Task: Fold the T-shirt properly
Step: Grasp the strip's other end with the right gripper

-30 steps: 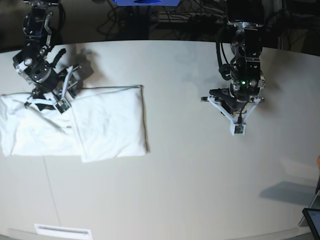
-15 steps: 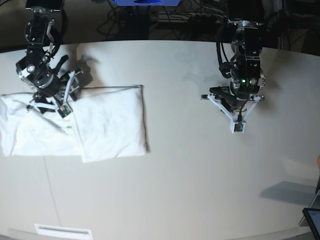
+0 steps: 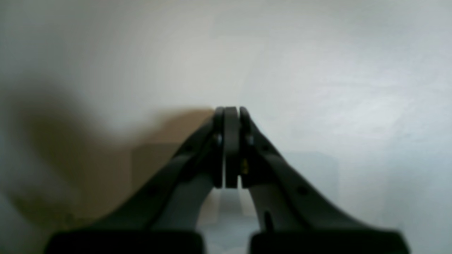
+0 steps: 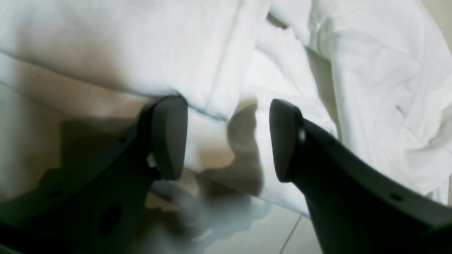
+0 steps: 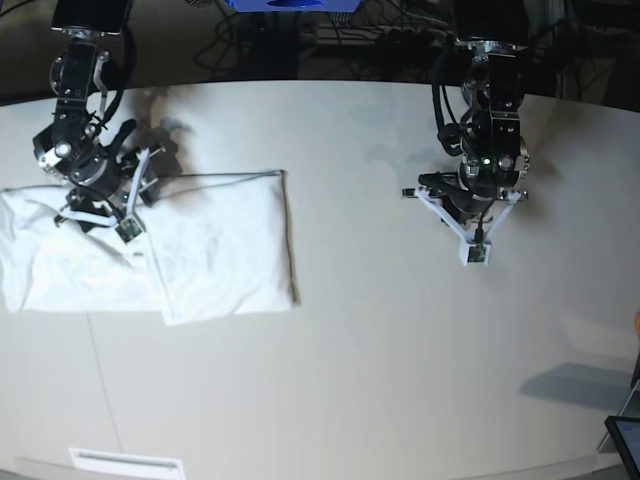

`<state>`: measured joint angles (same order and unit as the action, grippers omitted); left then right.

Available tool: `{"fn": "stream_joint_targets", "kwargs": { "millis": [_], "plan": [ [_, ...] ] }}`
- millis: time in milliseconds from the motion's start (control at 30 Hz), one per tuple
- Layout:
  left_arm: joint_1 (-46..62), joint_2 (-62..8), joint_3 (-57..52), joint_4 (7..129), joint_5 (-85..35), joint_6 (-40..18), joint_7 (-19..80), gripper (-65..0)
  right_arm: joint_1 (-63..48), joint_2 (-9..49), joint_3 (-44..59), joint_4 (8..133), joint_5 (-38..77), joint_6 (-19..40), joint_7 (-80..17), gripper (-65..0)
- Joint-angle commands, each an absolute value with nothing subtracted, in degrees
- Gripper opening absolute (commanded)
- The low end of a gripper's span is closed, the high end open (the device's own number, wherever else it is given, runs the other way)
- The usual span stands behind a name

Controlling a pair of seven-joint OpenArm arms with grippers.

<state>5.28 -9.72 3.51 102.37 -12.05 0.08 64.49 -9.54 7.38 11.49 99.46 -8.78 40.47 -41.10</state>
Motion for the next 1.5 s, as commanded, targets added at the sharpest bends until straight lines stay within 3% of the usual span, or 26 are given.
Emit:
{"fn": "stream_joint_targets", "kwargs": {
  "millis": [0,167,333,567,633,700,733,1467],
  "plan": [
    [4.7,-10.07,3.3,103.25,-12.0,0.22,63.43,-65.0,-8.66,7.78,11.65,100.26,-8.22,40.0,-40.4,-31.0],
    [4.7,-10.07,3.3,103.16,-12.0,0.22,63.43,-65.0,-8.57,7.69,11.65,100.26,-8.22,40.0,-40.4,-31.6],
    [4.7,-10.07,3.3,103.16,-12.0,0.22,63.43,-65.0,-8.57,7.25,11.65,100.18,-8.22,40.0,-40.48,-42.2],
    [4.7,-10.07,3.3,103.16,-12.0,0.22,63.6,-65.0,-8.13,6.46,11.56,100.18,-8.22,40.0,-41.63,-42.9],
    [4.7,-10.15,3.3,103.08,-12.0,0.22,63.6,-65.0,-8.04,6.46,11.56,100.18,-8.22,40.0,-41.71,-50.1],
    [4.7,-10.15,3.3,103.08,-12.0,0.22,63.69,-65.0,-7.96,6.46,11.56,100.18,-8.22,40.0,-41.98,-63.4],
    [4.7,-10.15,3.3,103.08,-12.0,0.22,63.69,-65.0,-7.87,6.46,11.56,100.18,-8.22,40.0,-42.77,-65.0],
    [4.53,-10.07,3.21,99.74,-11.91,0.22,63.43,-65.0,-9.63,6.29,11.65,112.48,-8.22,40.0,-58.68,-64.9]
  ]
}}
